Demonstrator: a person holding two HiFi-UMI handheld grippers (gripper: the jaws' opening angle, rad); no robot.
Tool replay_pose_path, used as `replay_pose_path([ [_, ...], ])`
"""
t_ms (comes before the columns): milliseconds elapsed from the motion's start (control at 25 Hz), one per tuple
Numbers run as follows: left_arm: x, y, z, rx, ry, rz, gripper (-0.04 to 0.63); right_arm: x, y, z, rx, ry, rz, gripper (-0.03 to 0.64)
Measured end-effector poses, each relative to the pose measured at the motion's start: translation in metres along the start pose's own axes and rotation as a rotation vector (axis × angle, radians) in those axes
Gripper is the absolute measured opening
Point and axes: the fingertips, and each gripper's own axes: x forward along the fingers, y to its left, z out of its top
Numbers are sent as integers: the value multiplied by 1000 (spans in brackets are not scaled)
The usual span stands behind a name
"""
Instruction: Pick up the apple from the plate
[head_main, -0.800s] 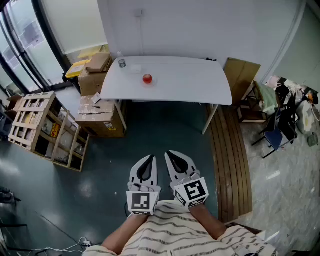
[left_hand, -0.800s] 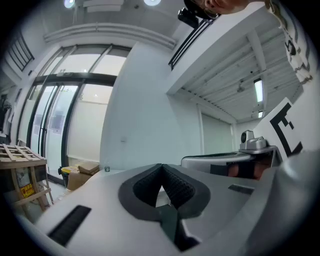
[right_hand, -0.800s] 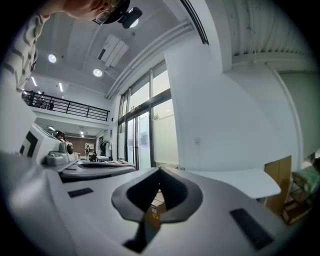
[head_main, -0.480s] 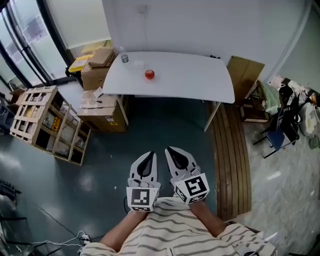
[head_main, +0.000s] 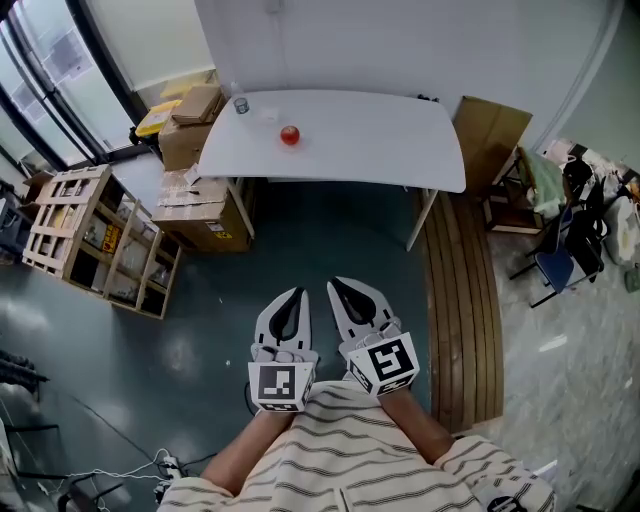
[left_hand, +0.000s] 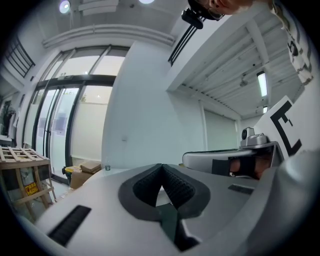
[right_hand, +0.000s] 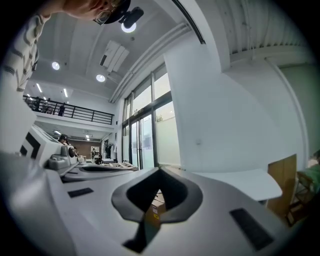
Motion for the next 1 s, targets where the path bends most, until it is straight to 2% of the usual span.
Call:
replay_pose_path([
  [240,15,-36,2,15,4,26,5,-23,-33,6,46,-46,43,12],
  [440,14,-43,-7,30,27,56,5,-31,-49,-5,91,-47,42,12],
  [760,47,-21,-21,-9,39,54,5,3,-73,-17,91,-3,11,12],
  [1000,96,27,-23,-53,23,38,5,66,-75,-18,29,31,24,12],
])
